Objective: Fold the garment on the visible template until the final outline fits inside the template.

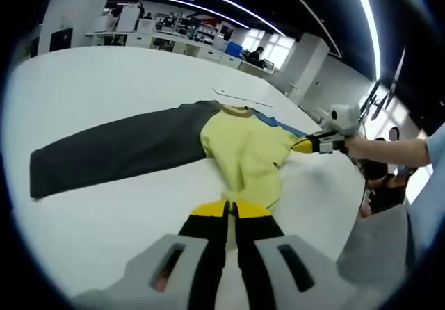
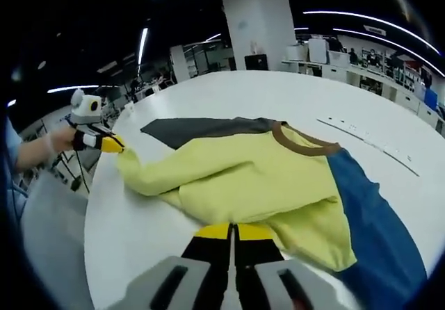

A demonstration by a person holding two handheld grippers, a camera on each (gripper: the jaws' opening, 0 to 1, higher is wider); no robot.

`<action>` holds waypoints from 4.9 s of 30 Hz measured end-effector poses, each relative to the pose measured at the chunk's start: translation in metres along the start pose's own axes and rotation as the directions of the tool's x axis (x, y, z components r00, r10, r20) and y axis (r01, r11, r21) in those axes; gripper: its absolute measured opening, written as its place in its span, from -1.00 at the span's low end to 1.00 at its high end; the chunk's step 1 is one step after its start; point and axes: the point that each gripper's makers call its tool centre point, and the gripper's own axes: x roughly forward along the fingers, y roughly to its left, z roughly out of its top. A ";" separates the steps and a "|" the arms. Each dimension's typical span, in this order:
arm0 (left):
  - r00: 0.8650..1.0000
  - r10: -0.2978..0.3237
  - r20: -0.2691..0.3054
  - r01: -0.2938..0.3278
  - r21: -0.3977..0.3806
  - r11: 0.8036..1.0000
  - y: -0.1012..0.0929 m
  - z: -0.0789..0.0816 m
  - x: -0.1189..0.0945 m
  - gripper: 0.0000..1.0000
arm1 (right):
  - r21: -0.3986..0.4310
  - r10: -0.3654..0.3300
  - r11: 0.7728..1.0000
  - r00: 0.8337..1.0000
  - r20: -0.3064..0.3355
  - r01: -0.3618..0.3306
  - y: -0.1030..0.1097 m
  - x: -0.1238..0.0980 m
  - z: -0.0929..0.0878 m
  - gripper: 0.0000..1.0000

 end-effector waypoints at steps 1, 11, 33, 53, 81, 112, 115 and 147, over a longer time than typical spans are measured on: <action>1.000 0.000 -0.001 0.000 -0.001 1.000 0.000 0.000 0.000 -1.00 | 0.001 0.000 1.000 1.000 0.001 0.000 0.000 -0.001 0.000 -1.00; 1.000 -0.003 0.001 0.003 0.008 1.000 -0.001 0.002 -0.002 -1.00 | 0.029 -0.003 1.000 0.999 0.043 0.001 0.006 -0.028 0.009 -1.00; 0.997 -0.019 -0.076 0.022 0.030 0.999 -0.001 -0.026 -0.017 -1.00 | 0.163 -0.051 0.985 0.999 -0.003 0.051 0.019 -0.108 -0.059 -1.00; 0.956 -0.063 -0.288 0.081 0.051 0.995 -0.031 -0.084 -0.044 -1.00 | 0.307 -0.003 0.951 0.992 -0.129 0.043 0.064 -0.143 -0.144 -1.00; 0.907 0.002 -0.421 0.015 0.036 0.999 -0.034 -0.125 -0.051 -1.00 | 0.274 -0.012 0.959 0.977 -0.215 0.072 0.060 -0.136 -0.166 -1.00; 0.941 -0.017 -0.339 0.035 0.046 0.998 -0.034 -0.118 -0.054 -0.82 | 0.151 -0.023 0.986 0.964 -0.267 0.065 0.062 -0.137 -0.172 -0.90; 0.970 -0.023 -0.241 0.040 0.066 0.997 -0.033 -0.096 -0.056 -0.51 | 0.138 -0.033 0.988 0.972 -0.235 0.067 0.065 -0.141 -0.165 -0.71; 0.998 -0.023 0.060 0.014 0.132 0.991 -0.035 -0.014 -0.046 0.98 | 0.218 -0.290 0.932 0.957 -0.025 0.289 0.036 -0.174 -0.139 1.00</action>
